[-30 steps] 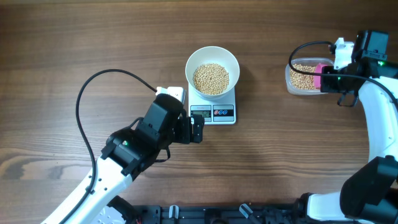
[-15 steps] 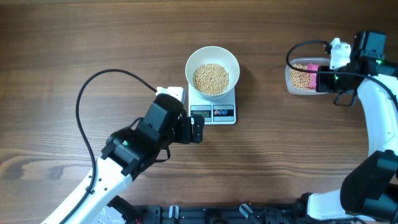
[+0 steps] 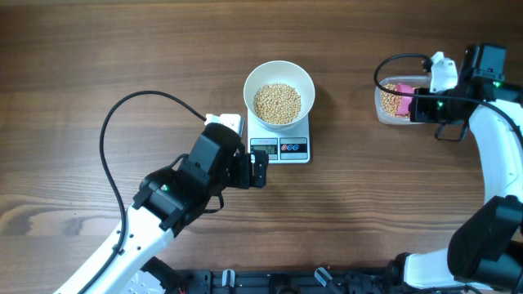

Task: Scoop item into bowl and weigh 150g on scale
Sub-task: 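Scoop soybeans again from the tub with the right gripper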

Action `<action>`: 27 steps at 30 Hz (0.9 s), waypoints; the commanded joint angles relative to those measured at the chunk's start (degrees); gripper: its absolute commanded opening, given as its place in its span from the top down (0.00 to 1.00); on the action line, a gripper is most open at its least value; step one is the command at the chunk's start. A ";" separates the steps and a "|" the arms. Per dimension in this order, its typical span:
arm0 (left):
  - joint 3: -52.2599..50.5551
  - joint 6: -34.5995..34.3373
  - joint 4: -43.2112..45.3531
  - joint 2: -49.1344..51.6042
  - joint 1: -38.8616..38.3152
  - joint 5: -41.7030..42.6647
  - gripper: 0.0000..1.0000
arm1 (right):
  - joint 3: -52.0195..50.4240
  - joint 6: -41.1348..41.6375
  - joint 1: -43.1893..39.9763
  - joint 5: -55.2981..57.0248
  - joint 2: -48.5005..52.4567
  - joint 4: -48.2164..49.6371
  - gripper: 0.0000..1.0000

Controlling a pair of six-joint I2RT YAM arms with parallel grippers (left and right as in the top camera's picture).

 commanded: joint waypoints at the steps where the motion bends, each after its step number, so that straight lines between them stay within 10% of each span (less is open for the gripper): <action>1: 0.31 -0.33 0.17 0.33 -0.26 0.28 0.00 | -0.57 1.38 -2.71 -8.81 0.85 0.50 0.96; 27: 0.31 -0.33 0.17 0.33 -0.26 0.28 0.00 | -3.69 7.54 -24.44 -40.17 7.48 0.76 0.96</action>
